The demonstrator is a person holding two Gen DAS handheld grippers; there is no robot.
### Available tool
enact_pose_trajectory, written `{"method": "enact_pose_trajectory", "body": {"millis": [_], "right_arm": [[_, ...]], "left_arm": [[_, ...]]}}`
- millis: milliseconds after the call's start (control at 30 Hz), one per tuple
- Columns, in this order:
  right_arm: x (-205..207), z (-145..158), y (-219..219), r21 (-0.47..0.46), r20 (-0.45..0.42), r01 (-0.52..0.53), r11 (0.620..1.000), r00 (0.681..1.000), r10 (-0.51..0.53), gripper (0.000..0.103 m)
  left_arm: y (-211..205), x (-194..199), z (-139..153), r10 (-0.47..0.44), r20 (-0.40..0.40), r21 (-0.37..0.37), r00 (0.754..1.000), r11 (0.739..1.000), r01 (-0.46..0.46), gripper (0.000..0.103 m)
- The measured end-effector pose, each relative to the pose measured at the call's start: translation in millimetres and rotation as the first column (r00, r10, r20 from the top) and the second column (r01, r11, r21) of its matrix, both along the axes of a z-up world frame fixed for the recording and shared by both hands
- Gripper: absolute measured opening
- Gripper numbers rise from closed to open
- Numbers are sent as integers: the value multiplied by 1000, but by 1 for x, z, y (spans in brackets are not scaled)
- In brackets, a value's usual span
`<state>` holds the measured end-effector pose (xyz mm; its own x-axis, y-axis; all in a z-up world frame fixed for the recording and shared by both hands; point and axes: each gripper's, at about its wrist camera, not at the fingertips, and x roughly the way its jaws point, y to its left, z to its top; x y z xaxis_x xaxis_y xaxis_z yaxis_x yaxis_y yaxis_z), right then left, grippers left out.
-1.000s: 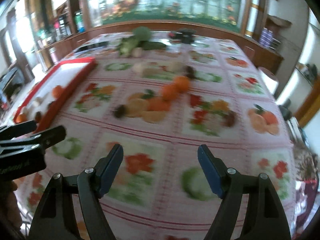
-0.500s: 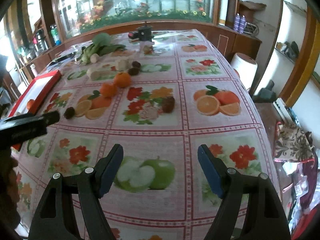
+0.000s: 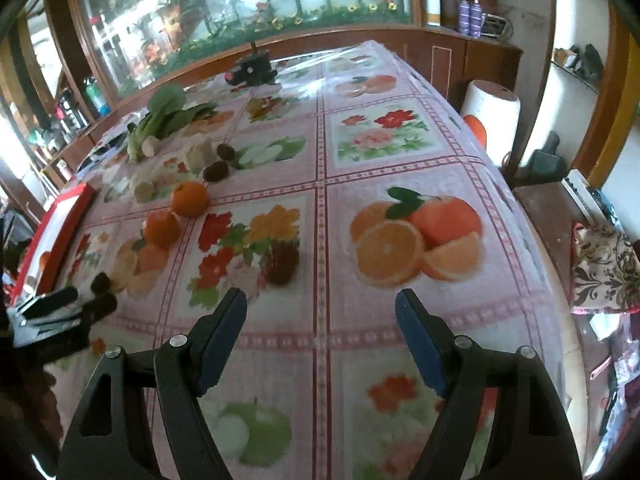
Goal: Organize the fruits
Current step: 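Move both open tools back over the remaining fruit on the table, then grasp a dark plum with the left tool while the right tool grasps a dark red date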
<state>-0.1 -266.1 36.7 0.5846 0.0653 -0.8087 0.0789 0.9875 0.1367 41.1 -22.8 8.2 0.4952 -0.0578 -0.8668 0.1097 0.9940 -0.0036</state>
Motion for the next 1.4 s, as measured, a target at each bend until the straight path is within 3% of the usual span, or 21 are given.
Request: {"method": "enact_pose_trajectory", "body": {"millis": [200, 300, 367, 467, 533, 600, 700, 1133, 1400], "right_arm": [[21, -7, 18, -57, -26, -50, 997, 998, 49, 71], [26, -9, 29, -116, -36, -90, 989, 996, 87, 55], [27, -11, 37, -170, -41, -118, 978, 993, 112, 38], [28, -11, 40, -171, -32, -146, 974, 989, 143, 24], [27, -11, 40, -178, -29, -158, 971, 987, 155, 21], [27, -11, 41, -181, -26, -166, 969, 986, 164, 20], [27, -11, 39, -161, -24, -169, 972, 986, 167, 20], [2, -5, 18, 2, -3, -163, 987, 987, 163, 20], [-17, -1, 13, 26, 11, -153, 988, 988, 153, 20]], "left_arm": [[0, 2, 0, -27, 11, 1, 1000, 1000, 27, 89], [2, 5, 0, -30, 13, -11, 999, 999, 30, 89], [2, 7, 0, -33, 14, -20, 999, 999, 33, 88], [3, 9, 2, -33, 27, -4, 999, 999, 33, 74], [4, 10, 3, -38, 40, -2, 998, 999, 38, 60], [6, 11, 5, -33, 50, -6, 998, 999, 34, 38], [9, 12, 6, -30, 53, -20, 998, 999, 32, 21], [6, -19, 9, -27, 15, -82, 1000, 996, 28, 21], [16, -41, 9, -23, 7, -149, 1000, 989, 24, 21]]}}
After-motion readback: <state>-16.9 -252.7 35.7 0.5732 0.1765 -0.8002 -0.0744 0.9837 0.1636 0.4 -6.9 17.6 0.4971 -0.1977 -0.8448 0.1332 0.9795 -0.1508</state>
